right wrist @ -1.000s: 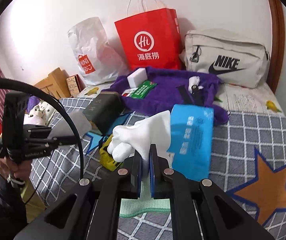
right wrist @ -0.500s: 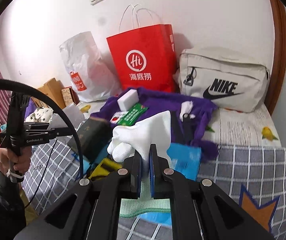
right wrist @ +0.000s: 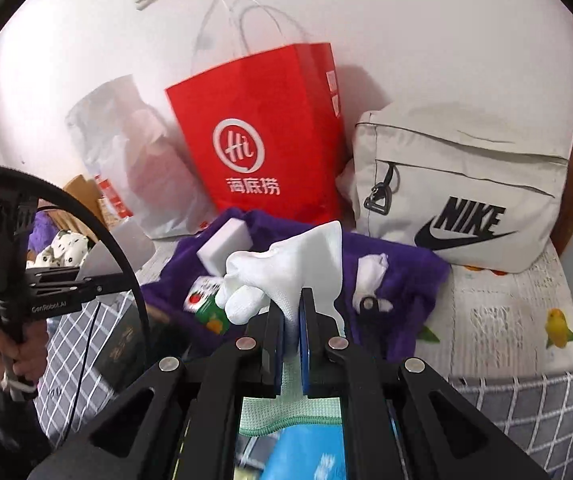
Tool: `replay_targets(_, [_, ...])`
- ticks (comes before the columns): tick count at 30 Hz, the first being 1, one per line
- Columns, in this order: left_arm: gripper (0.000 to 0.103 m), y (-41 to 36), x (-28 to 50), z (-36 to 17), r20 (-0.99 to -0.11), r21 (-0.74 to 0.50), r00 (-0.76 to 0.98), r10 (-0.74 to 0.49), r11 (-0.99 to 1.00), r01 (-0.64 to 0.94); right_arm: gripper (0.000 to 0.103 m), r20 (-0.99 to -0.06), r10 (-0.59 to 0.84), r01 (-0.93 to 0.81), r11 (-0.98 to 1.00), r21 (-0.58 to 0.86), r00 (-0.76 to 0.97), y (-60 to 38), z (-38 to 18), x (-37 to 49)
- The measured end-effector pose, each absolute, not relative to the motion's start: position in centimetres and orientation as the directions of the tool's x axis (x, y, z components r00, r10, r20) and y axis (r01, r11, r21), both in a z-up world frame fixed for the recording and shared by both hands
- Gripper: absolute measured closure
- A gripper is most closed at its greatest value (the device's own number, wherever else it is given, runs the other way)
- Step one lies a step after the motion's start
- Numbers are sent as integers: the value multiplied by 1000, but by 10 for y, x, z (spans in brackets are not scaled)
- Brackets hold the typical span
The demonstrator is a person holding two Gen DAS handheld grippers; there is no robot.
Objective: Organize soft objects
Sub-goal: 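Carry the glove and mesh bag onto the purple towel and open both tools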
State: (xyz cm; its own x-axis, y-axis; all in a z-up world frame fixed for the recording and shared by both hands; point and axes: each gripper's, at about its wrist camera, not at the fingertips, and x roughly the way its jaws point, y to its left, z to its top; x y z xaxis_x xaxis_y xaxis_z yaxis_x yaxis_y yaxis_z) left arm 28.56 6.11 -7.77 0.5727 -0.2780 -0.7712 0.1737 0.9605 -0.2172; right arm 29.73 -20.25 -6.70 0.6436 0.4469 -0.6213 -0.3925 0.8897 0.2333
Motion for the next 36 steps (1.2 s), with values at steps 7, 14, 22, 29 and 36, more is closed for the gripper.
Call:
replay_targets(7, [89,56,318,-76,-750,-250,595,-288,957,149,96,-640,444,-378,892,249,627,-189,-74,334])
replay_targets(14, [89,47,332,-87,-753,-253,584,-303,953,169,96,-667,460,-411,878,246,586,-174,-91,348])
replay_targets(22, [89,48,341,-105,-777,-255,554,-298,954,156,96,-695,454,-414,878,241,558,-173,-106,356])
replay_targets(29, [89,42,346,-115,-790,-253,533,-304,953,169,96,-712,449,-413,878,241,540,-173,-113,363])
replay_targets(36, [89,36,348,-122,-801,-250,513,-307,951,180,96,-740,441,-425,876,230,508,-162,-126,370])
